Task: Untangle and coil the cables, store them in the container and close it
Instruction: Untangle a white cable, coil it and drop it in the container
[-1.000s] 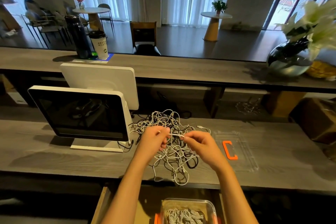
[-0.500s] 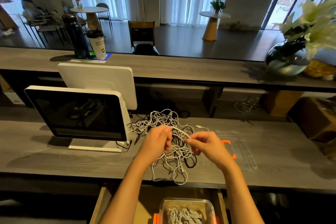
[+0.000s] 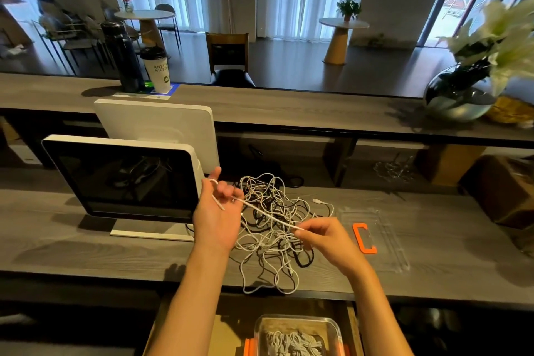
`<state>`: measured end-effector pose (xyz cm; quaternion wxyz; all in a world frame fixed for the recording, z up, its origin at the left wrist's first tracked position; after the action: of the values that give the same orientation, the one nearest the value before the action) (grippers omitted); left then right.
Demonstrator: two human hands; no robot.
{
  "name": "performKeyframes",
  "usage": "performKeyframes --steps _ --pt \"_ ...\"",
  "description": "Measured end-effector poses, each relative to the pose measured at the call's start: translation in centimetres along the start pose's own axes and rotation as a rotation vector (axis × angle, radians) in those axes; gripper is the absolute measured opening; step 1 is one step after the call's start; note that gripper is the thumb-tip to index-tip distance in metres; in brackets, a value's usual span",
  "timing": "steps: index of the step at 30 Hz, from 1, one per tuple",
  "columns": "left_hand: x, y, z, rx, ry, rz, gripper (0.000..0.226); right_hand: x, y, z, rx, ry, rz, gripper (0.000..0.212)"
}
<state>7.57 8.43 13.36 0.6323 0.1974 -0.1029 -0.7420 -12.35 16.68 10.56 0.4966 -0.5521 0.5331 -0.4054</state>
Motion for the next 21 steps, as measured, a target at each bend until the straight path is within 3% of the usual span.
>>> performKeyframes --steps 1,4,6,9,12,16,19,21 --pt "0.0 0.2 -0.3 0.205 0.021 0.053 0.032 0.0 -0.1 0.1 -0.012 -0.014 -0.002 0.012" --pt "-0.8 0.1 0.0 1.140 0.018 0.244 0.034 0.1 -1.2 0.7 -0.029 -0.046 -0.043 0.017" --pt "-1.2 -1.6 0.4 1.516 -0.088 0.201 0.037 0.3 -2.4 0.9 0.003 0.006 -0.097 0.017" --pt "-1.4 -4.3 -0.2 1.495 -0.225 -0.147 0.057 0.8 -3.6 0.6 -0.046 0.182 -0.154 0.021" --pt "-2.2 -5.5 -0.4 1.425 -0.367 -0.388 0.070 1.1 -3.3 0.3 -0.118 0.289 -0.130 0.012" --pt "-3.2 -6.1 -0.5 1.482 -0.694 -0.645 0.049 0.9 -2.3 0.1 -0.147 0.322 -0.057 0.004" --pt "-3.5 -6.3 -1.0 1.504 -0.782 -0.752 0.044 0.8 -1.7 -0.1 -0.144 0.319 -0.004 0.016" --pt "-3.3 -5.7 -0.9 1.383 -0.738 -0.689 0.046 0.7 -1.1 -0.6 -0.110 0.339 0.020 0.028"
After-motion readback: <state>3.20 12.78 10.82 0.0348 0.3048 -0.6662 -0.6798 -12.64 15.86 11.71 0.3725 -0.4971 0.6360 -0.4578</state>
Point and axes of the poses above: each hand's wrist, its own x-axis towards the middle knuckle, its own z-axis out of the palm, y = z × x, the point moved 4 cm from there along x, towards the middle knuckle, and after that the axes turned 6 degrees about -y, right-handed, at the moved point
